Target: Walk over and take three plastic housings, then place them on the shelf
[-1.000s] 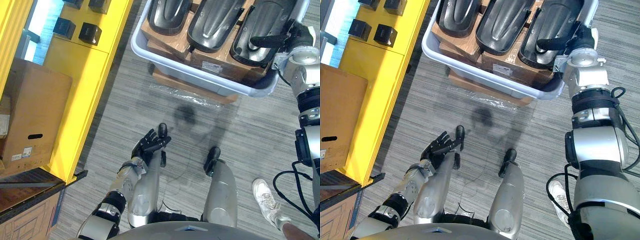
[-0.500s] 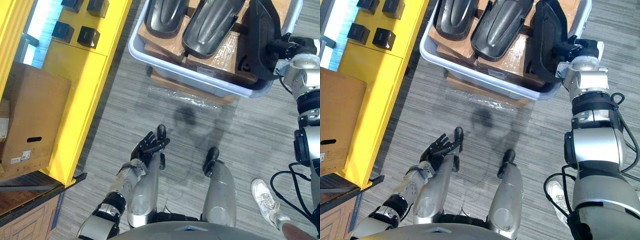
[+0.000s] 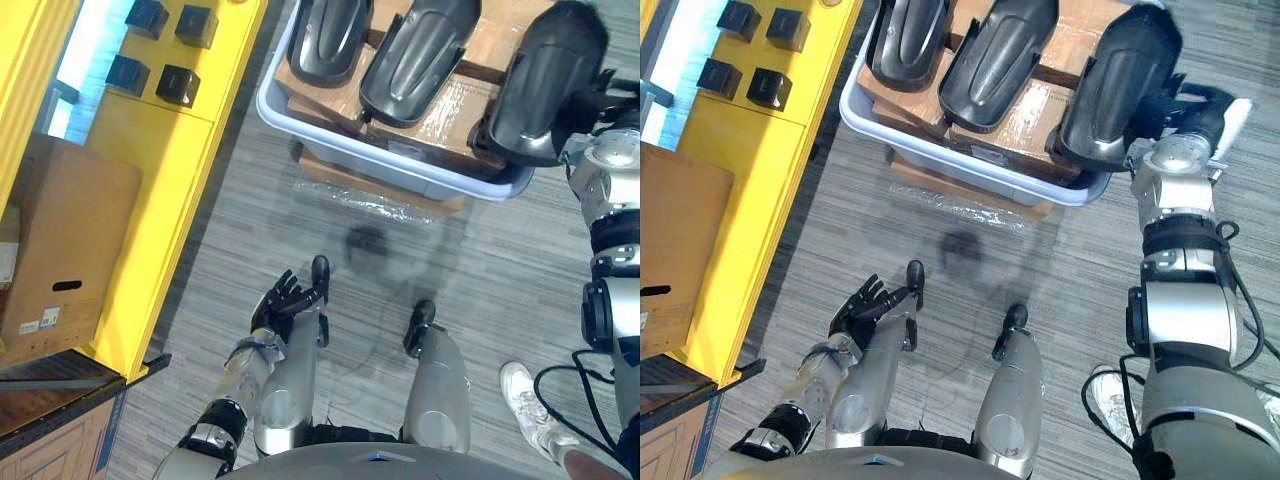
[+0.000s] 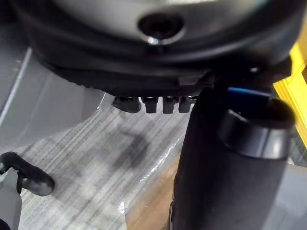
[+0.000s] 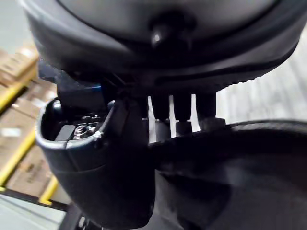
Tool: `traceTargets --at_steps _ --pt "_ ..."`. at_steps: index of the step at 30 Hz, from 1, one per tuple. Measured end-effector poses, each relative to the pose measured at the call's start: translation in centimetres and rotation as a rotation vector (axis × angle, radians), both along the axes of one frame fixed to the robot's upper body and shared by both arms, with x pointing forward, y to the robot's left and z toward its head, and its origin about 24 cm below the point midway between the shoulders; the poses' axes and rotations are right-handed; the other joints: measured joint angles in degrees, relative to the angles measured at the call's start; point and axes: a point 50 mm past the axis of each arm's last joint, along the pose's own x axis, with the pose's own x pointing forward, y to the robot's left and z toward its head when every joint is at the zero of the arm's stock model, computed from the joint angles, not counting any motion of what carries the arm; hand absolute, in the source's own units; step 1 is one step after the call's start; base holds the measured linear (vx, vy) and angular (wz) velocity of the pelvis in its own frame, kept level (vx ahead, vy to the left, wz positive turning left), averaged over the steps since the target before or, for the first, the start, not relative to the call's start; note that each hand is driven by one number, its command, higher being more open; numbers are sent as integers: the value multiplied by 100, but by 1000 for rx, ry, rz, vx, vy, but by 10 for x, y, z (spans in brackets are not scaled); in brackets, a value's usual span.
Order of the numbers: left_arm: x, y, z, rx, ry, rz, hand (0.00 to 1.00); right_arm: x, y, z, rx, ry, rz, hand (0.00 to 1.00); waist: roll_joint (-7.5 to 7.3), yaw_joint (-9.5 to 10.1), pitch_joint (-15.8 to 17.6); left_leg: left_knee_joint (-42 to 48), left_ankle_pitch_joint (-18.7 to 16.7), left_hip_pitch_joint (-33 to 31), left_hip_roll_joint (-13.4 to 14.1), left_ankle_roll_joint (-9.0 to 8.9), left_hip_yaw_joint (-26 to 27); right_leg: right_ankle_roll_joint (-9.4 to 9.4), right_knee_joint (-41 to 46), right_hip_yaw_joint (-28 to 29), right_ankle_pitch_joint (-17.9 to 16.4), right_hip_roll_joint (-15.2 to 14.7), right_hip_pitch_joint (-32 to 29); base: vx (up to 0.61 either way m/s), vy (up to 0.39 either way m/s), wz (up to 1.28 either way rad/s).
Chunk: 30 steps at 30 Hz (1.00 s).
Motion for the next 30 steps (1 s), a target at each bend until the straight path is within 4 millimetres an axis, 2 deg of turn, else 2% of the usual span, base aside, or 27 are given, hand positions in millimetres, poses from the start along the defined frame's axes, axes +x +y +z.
traceTargets --at_steps 4,5,7,8,10,12,15,17,20,24,26,30 --pt "-10 3 7 16 -38 60 100 -20 -3 13 -146 -194 -61 0 -56 -205 16 -397 110 619 -2 -37 -133 21 -331 -179 15 86 675 92 -56 13" --pt "-7 7 19 21 -96 88 100 -28 -2 15 -173 -262 -71 0 -126 -286 17 -499 121 770 11 -53 -189 27 -456 -257 20 131 868 81 -53 15" --pt "-5 15 41 22 -206 127 100 -43 1 5 -195 -340 -91 0 -262 -353 -13 -713 172 1081 35 -74 -253 58 -692 -363 48 199 1232 91 -59 18" --pt "-6 22 64 19 -316 167 100 -55 9 -19 -220 -352 -111 0 -438 -408 -217 -828 168 1223 23 -79 -309 64 -864 -460 48 222 1461 102 -54 21" --pt "-6 26 89 4 -435 198 100 -69 19 -43 -242 -339 -115 0 -577 -452 -501 -971 153 1297 24 -96 -354 115 -1105 -553 82 278 1606 128 -51 17" --pt "-5 24 134 -17 -633 197 100 -92 35 -78 -275 -295 -102 0 -761 -489 -772 -1089 121 1507 5 -83 -372 169 -1491 -645 178 320 1974 171 -41 13" --pt "-9 14 174 -37 -830 115 100 -106 58 -104 -294 -248 -41 0 -785 -541 -1143 -1089 53 1606 -55 -36 -313 236 -2049 -661 427 363 2315 159 -10 -4" --pt "-9 5 187 -66 -900 46 100 -105 70 -107 -324 -241 4 0 -740 -564 -1227 -1092 45 1694 -88 -23 -236 263 -2257 -635 543 359 2463 67 20 -12" --pt "-8 -28 192 -144 -923 -147 100 -101 92 -101 -373 -272 104 0 -603 -563 -1398 -1117 8 1776 -84 -10 -125 277 -2503 -597 681 388 2613 -1 12 -12" --pt "-4 -71 188 -235 -865 -396 100 -100 122 -88 -410 -357 256 0 -544 -576 -1645 -1122 -25 1794 -74 -18 -62 256 -2551 -558 747 410 2607 -39 11 -8" --pt "-1 -82 184 -245 -829 -446 100 -99 136 -85 -415 -392 323 0 -563 -583 -1775 -1122 -24 1813 -69 -18 -8 256 -2607 -498 797 428 2611 -21 13 -16" --pt "5 -83 172 -213 -756 -433 100 -95 152 -79 -421 -421 411 0 -579 -591 -1938 -1123 -15 1899 -39 -8 93 232 -2606 -401 839 439 2628 -37 6 -14"
